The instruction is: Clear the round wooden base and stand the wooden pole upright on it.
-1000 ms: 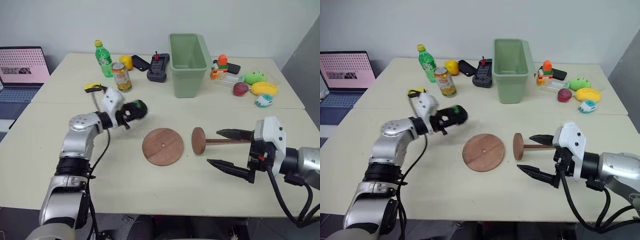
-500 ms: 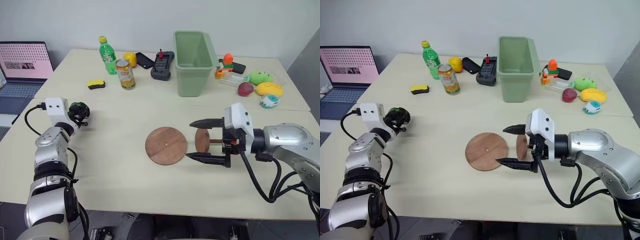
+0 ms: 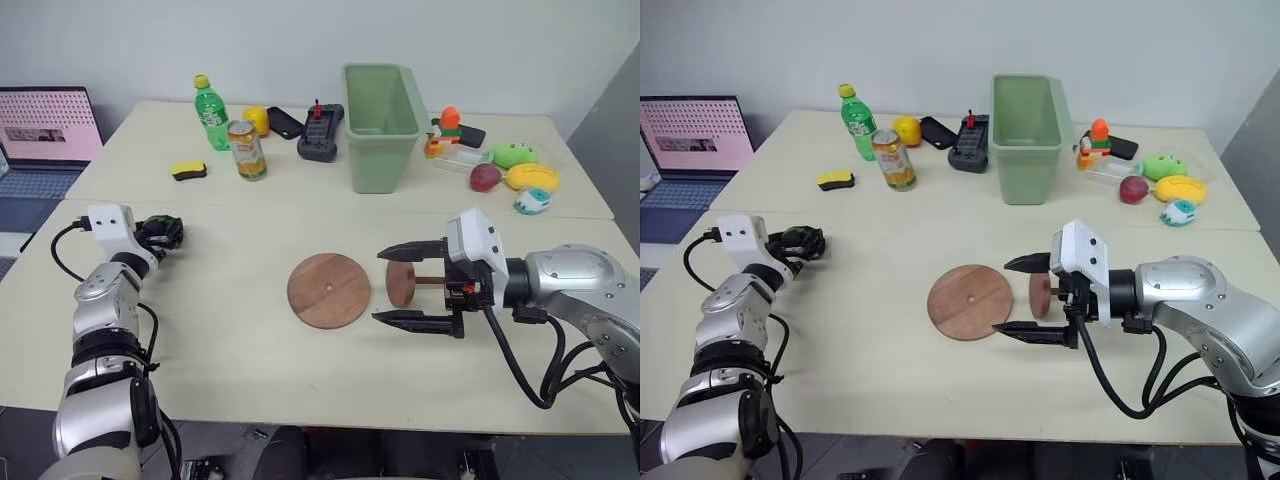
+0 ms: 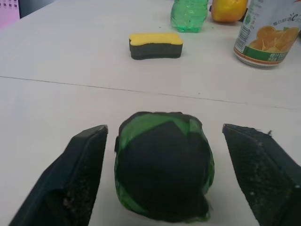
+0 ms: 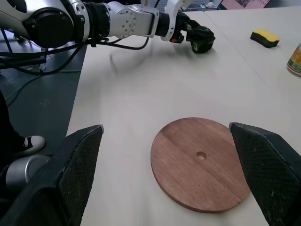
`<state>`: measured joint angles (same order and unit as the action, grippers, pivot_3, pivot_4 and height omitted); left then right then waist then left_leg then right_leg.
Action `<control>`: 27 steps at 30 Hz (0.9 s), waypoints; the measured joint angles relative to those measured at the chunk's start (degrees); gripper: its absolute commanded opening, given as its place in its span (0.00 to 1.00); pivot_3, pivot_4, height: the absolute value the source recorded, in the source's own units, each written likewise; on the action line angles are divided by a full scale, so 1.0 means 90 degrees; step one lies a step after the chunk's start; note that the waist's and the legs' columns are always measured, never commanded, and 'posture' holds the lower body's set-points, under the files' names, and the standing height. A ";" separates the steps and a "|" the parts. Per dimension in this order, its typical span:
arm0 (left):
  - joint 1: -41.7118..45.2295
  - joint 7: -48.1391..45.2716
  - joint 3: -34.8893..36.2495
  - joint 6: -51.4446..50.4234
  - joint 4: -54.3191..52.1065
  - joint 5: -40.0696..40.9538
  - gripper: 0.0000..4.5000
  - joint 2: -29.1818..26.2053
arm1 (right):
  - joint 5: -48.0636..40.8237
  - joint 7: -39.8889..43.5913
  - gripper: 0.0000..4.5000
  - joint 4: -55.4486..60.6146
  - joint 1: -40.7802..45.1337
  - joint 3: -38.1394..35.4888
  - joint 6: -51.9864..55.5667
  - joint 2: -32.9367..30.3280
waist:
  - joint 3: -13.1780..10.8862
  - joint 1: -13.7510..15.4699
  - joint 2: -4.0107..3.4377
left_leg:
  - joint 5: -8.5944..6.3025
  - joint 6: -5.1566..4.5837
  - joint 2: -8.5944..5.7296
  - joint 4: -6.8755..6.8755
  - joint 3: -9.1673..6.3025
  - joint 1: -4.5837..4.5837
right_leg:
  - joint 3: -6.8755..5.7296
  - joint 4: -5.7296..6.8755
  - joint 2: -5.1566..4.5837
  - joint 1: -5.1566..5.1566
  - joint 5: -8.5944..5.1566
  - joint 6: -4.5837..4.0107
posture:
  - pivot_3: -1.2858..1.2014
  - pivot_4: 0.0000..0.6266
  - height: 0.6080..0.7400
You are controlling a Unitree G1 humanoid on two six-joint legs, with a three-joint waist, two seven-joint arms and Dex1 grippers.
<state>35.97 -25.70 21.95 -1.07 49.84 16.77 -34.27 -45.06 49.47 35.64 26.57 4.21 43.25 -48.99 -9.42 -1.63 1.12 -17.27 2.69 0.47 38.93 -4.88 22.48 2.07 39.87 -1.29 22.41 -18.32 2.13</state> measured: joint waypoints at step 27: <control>-0.1537 -0.3780 -0.2653 -0.3070 -0.7293 0.1647 0.99 -0.1637 | 0.1192 0.0264 1.00 -0.0288 -0.1405 -0.1169 0.0145 -0.1973 | -0.0006 0.0050 -0.0014 | -0.0003 -0.0006 0.0009 -0.0013 0.0044 -0.0050 | 0.0033 0.0004 0.0028 -0.0027 -0.0001 -0.0002 | 0.52 0.24 1.00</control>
<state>22.14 -59.72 -1.92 -28.70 -15.80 31.60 -49.00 -34.33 51.84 33.05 13.93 -6.32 44.55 -66.75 -9.47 -1.18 0.99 -17.30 2.64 0.55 38.81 -4.49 22.04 2.36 39.91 -1.04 22.16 -18.34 2.12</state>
